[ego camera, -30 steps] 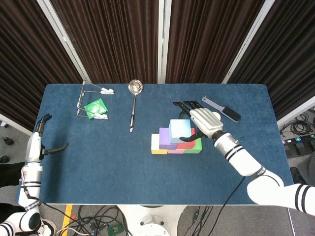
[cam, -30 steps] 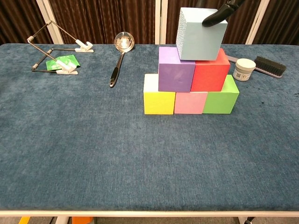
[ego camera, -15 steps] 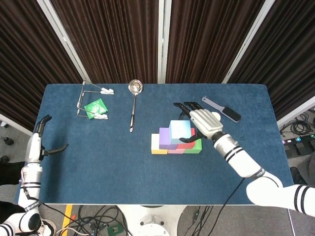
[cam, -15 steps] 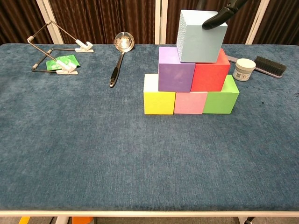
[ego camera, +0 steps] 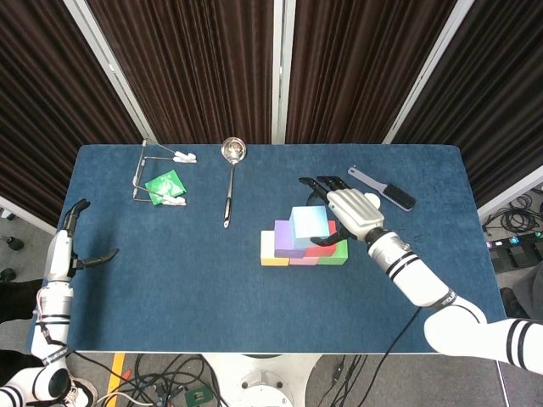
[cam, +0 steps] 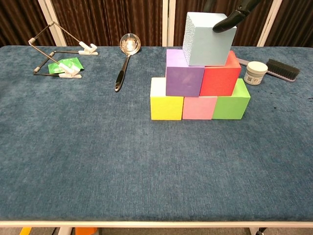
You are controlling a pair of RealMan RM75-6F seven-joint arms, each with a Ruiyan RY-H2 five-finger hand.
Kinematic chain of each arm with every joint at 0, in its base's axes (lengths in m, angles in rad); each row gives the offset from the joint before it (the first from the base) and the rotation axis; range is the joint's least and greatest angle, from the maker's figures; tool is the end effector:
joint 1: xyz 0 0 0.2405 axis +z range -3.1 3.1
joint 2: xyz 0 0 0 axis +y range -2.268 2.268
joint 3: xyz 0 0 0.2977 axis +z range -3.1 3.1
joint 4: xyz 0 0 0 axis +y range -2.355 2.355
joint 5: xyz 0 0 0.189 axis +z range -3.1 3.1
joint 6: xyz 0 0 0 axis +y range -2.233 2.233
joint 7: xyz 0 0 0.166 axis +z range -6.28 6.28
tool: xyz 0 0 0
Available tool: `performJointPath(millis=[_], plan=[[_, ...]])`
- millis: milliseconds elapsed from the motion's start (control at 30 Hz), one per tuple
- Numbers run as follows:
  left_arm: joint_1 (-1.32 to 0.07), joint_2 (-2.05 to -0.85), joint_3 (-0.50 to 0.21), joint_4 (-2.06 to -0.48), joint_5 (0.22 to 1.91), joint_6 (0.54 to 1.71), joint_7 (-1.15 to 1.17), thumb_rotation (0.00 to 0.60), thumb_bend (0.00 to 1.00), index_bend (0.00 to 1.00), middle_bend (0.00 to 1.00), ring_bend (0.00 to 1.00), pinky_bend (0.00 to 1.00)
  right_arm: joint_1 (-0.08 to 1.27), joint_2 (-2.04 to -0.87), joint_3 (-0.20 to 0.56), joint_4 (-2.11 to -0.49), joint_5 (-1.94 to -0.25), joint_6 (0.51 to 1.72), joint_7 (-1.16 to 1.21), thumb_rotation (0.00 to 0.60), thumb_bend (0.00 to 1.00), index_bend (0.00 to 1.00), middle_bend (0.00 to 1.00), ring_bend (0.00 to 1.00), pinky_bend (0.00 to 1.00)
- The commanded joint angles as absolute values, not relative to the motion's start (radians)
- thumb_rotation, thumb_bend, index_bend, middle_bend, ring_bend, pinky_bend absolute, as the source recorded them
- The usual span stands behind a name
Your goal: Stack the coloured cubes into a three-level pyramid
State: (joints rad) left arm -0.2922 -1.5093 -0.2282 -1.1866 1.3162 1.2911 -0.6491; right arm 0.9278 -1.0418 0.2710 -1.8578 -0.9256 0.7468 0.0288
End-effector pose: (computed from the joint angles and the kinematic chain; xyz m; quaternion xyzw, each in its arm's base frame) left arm -0.3573 0.3124 0.1043 -0.3970 -0.5547 -0.5777 0.4484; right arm -0.0900 -0.4065 0.1360 0.7102 -0.4767 0.4187 0.3050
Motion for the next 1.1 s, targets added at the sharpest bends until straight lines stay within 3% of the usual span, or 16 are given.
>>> performJointPath(millis=[33,333,733,1100], plan=[[-0.292,-1.509,-0.228,-1.187,1.317,1.291,-0.651,0.6,0.02,0.06,0.09,0.01,0.11,0.926,-1.039,0.272,-1.86,-0.927,0.742,0.033,0.6,0.06,0.0,0.25,0.0,0.0],[-0.292,-1.508,-0.23,-1.186,1.319,1.29,-0.655,0.6,0.02,0.06,0.09,0.01,0.11,0.925,-1.031,0.274,-1.862,-0.926,0.733,0.039,0.6,0.05,0.0,0.22,0.0,0.0],[-0.291,-1.512,-0.228,-1.181,1.322,1.288,-0.655,0.6,0.02,0.06,0.09,0.01,0.11,0.926,-1.047,0.269,-1.857,-0.914,0.755,0.012,0.6,0.09,0.0,0.35,0.0,0.0],[-0.291,-1.515,-0.227,-1.177,1.325,1.288,-0.657,0.6,0.02,0.06,0.09,0.01,0.11,0.924,-1.045,0.272,-1.867,-0.909,0.768,0.001,0.6,0.1,0.0,0.38,0.0,0.0]])
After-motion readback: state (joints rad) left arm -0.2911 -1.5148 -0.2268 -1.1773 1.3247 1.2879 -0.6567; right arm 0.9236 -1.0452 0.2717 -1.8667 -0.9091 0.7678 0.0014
